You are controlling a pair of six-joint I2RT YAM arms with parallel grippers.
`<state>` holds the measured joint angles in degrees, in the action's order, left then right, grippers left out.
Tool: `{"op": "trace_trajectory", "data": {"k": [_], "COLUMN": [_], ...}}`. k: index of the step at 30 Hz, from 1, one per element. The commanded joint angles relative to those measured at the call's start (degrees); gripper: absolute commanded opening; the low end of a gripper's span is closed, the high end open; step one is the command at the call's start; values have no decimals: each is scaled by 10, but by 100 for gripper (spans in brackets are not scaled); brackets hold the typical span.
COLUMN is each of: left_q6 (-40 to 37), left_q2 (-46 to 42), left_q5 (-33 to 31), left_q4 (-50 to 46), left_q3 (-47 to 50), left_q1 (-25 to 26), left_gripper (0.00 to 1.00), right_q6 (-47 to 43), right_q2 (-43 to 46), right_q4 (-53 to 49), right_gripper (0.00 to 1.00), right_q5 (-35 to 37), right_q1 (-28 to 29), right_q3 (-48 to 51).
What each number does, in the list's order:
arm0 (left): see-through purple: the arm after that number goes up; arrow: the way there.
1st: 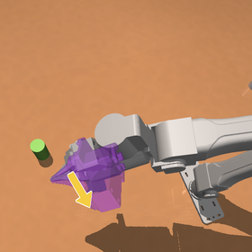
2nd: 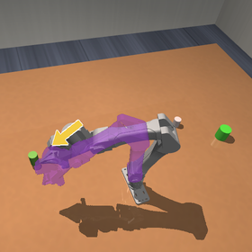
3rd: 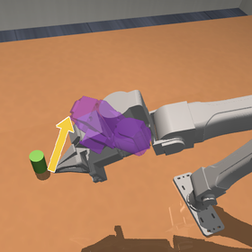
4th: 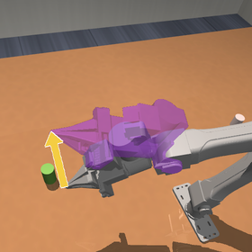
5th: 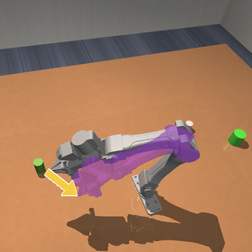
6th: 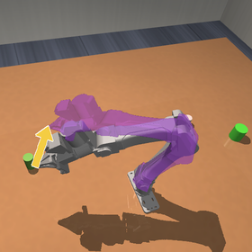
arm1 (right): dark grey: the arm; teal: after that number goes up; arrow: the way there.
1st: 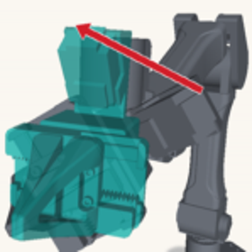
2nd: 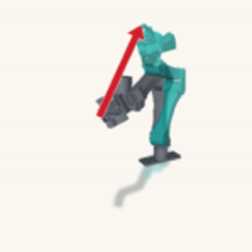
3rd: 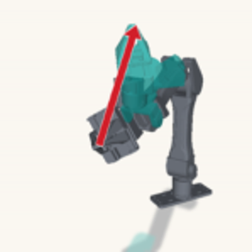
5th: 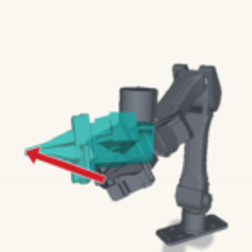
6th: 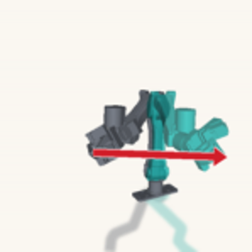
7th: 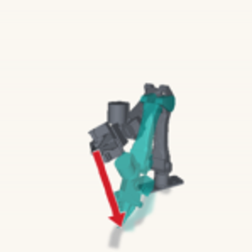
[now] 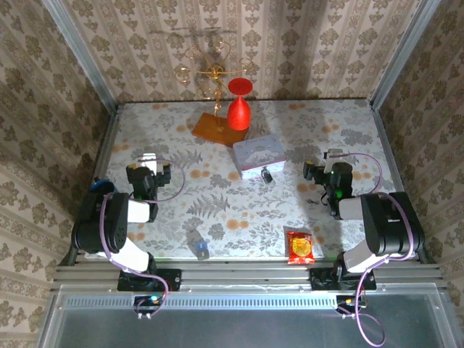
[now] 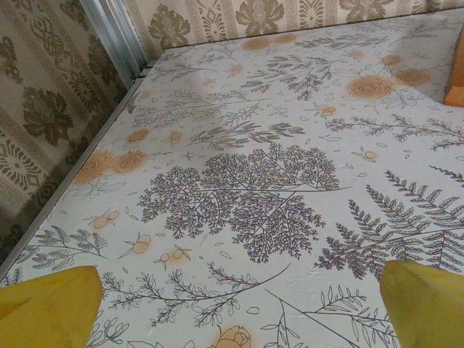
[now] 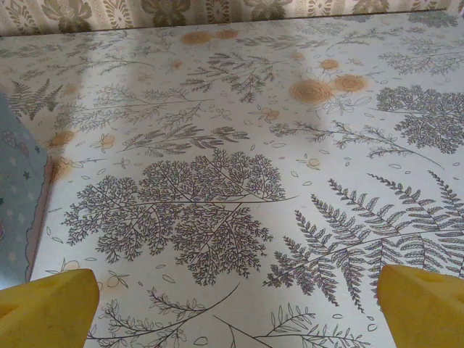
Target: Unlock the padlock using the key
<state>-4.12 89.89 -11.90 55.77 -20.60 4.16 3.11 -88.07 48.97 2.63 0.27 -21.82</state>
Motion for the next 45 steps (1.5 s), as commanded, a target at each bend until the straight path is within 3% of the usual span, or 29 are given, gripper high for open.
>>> {"op": "trace_trajectory", "data": {"k": [1,28,32,36,42,45], "left_q6": [-2,0,1,-2,-24,21], "left_q2": [-2,-4,-35,-88,-160,-195], "left_q5": [-6,9,-12,-34,-103,-81], "left_q4": [14,10,8,-65,-139,-207], "left_q3": [-2,-3,9,-7,-36,-65], "left_q1": [3,-3,3,10,62,74], "left_gripper": [100,100,100,100,100,100], "right_q6": [-9,-9,-6,-1,45,75], "right_q2": [5,6,33,57,80,106], "right_q4": [-5,-2,-74,-146,-292,-364], "right_gripper": [100,100,100,100,100,100], "right_q5": [13,14,22,36,38,37], "right_q1": [3,3,4,4,4,6], "right_q3": [-17,-15,-43,-70,-129,-159]}}
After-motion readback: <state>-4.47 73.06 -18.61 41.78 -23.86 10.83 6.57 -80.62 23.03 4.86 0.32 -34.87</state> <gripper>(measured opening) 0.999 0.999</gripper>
